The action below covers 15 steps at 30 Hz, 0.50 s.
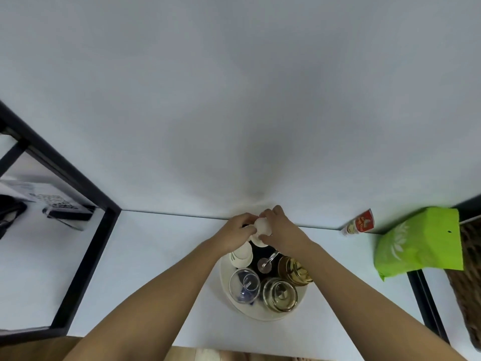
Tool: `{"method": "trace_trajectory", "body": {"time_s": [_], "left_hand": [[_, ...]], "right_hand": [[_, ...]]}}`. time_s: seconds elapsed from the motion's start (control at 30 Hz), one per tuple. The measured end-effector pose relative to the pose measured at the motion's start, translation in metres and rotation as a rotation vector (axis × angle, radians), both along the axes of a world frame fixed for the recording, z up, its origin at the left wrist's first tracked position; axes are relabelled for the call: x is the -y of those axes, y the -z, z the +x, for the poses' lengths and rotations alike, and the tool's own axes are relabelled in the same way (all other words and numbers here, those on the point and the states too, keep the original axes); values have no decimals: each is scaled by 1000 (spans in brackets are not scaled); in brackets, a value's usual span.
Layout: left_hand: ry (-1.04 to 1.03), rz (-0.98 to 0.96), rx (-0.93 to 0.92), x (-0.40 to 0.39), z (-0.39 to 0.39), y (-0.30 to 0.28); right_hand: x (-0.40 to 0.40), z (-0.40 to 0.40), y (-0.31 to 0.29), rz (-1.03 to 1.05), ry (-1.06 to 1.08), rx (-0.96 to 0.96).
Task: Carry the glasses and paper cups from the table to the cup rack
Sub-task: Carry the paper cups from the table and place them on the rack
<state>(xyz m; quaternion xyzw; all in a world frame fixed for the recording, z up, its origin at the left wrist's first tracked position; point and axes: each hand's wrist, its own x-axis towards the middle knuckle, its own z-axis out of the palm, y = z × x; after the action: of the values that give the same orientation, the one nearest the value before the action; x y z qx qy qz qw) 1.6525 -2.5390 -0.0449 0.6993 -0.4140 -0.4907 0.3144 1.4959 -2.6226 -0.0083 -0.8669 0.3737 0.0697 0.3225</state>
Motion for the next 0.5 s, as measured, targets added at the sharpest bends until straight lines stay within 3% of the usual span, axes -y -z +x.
{"method": "trace_trajectory", "body": {"time_s": [0.27, 0.5], "left_hand": [[-6, 6, 109, 14, -4, 11], [-9, 8, 155, 20, -6, 13]], "right_hand": [[13, 15, 12, -16, -46, -145], [17, 13, 19, -4, -33, -151]]}}
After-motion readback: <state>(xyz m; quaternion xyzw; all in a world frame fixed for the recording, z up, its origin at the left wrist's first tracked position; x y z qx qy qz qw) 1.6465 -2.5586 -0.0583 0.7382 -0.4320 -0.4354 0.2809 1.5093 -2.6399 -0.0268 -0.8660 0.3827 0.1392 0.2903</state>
